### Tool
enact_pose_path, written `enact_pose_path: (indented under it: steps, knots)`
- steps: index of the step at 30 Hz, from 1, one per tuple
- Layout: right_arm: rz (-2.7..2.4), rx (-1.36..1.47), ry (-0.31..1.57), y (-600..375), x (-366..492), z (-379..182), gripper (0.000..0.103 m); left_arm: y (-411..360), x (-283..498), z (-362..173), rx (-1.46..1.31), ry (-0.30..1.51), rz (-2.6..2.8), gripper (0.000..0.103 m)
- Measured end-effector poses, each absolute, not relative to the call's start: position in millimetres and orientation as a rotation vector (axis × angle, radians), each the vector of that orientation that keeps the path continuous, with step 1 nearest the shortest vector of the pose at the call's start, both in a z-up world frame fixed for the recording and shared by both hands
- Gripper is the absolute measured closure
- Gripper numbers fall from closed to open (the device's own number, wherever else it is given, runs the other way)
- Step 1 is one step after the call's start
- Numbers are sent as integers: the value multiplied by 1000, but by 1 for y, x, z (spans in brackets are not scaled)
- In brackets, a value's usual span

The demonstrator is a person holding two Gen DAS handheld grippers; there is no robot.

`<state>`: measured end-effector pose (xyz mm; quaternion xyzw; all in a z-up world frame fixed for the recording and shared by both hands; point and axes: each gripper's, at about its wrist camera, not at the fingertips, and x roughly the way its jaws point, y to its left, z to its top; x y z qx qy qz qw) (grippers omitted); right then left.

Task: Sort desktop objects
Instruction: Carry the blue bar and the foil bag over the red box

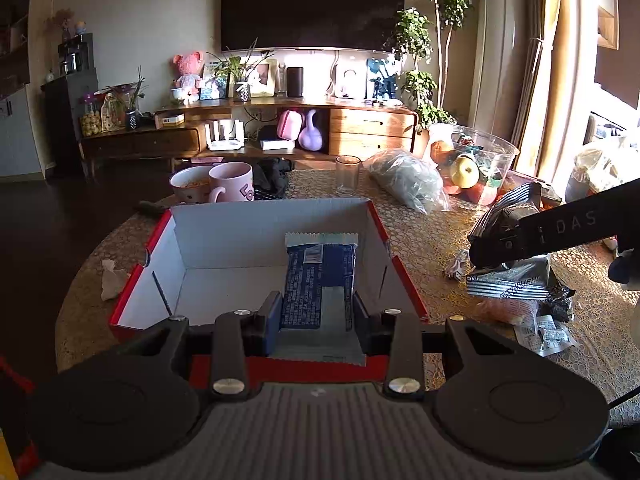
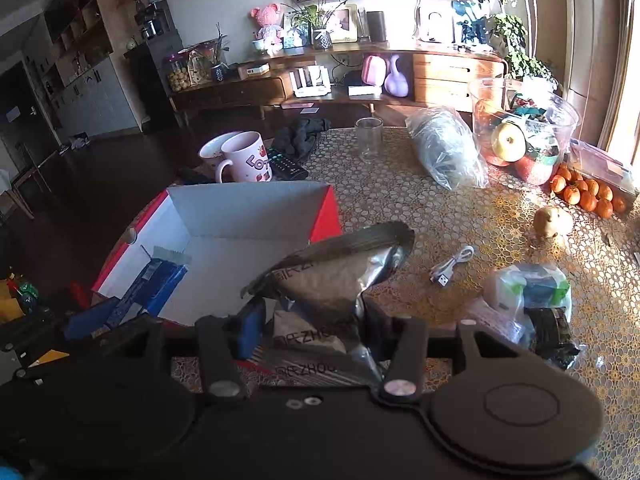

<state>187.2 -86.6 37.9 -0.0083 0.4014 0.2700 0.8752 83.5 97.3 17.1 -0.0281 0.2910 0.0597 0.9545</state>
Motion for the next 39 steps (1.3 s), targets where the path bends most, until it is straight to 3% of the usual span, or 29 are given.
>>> enact_pose_path:
  steps: [39]
  knots:
    - [718, -201, 884, 34, 231, 2, 52, 194, 157, -10, -64, 716, 293, 67]
